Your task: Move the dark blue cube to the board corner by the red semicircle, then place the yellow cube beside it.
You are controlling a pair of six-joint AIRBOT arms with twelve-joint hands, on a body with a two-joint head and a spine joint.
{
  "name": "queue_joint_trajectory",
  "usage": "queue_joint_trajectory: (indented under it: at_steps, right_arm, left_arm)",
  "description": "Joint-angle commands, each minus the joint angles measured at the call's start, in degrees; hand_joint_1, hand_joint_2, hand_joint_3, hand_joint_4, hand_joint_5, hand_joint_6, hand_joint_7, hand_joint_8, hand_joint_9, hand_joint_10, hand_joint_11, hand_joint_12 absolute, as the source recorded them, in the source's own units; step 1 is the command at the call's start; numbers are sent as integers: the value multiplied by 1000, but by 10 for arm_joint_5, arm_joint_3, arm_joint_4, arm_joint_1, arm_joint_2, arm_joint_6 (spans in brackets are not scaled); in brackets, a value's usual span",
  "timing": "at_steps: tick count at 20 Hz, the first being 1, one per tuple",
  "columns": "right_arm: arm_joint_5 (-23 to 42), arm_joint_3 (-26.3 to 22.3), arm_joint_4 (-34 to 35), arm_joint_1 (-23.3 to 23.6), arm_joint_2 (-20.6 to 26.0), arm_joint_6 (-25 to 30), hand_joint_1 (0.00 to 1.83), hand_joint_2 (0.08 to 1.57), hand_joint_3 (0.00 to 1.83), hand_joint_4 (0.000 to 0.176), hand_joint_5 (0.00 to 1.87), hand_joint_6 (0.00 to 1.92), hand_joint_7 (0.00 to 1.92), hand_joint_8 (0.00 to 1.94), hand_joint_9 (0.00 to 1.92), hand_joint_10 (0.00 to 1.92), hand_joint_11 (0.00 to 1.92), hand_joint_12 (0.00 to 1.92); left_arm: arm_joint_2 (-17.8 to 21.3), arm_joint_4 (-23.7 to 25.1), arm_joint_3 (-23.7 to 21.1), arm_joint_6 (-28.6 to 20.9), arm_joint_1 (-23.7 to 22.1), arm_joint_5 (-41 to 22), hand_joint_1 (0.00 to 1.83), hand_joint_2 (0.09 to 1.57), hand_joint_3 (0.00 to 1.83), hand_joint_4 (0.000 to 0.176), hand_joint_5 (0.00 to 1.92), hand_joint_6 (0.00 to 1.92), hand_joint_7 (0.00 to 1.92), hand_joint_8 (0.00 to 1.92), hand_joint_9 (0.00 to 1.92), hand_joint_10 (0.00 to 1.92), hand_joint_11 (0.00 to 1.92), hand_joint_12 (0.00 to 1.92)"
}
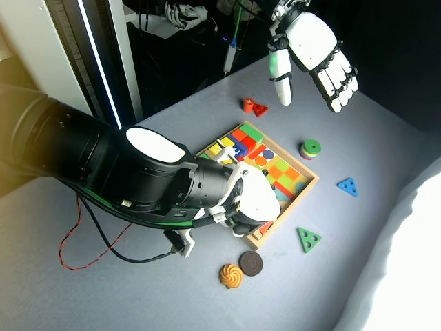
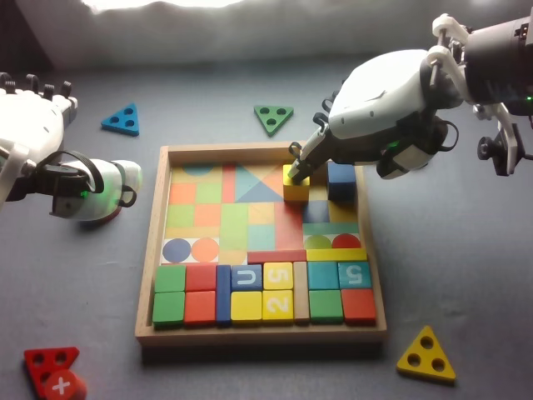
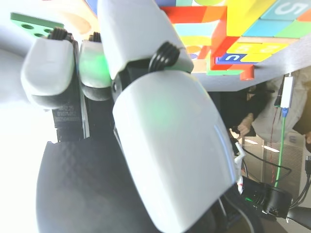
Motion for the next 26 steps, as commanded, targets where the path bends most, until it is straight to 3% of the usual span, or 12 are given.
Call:
queue_joint_trajectory:
  at_steps: [1,3,17,19,22,24,26]
  right_arm:
    - [-15,4,7,3,8,-2,1650,1159,4,0,510,8,1017,1826,1290,1921,1378,1921]
    - [-15,5,7,2,9,-1,1643,1161,2,0,495,3,1053,1937,1296,1921,1356,1921]
    - [-12,5,7,3,31,12,1669,1156,0,0,516,13,1039,1941,1278,1921,1349,1921]
    - [-11,5,7,3,32,12,1659,1159,1,0,494,1,1051,1844,1284,1921,1333,1921]
    - [-7,5,7,4,32,12,1660,1159,1,0,508,4,1046,1940,1290,1921,1356,1921]
    - [-5,5,7,7,31,11,1656,1161,1,0,505,1,1032,1795,1281,1921,1337,1921]
    - [-4,5,7,13,30,10,1669,1163,1,0,505,0,1004,1908,1291,1921,1372,1921]
  left_arm:
    - [5,49,1,-1,-6,-25,0,1269,0,0,146,2,142,1,102,1,0,115]
    - [5,49,1,-1,-6,-25,0,1266,0,0,145,1,137,0,101,0,0,133]
    - [5,49,1,-2,-7,-29,0,1263,0,0,165,1,167,1,130,2,0,213]
    - [5,49,1,-2,-7,-29,0,1265,1,0,161,7,159,7,117,7,0,145]
    - [4,49,1,-2,-8,-29,0,1267,2,0,161,3,158,3,115,3,0,157]
    - [4,49,1,-2,-8,-29,0,1266,1,0,156,0,155,1,111,0,0,159]
    - [4,49,1,-2,-9,-29,0,1263,0,0,166,2,165,2,123,3,0,194]
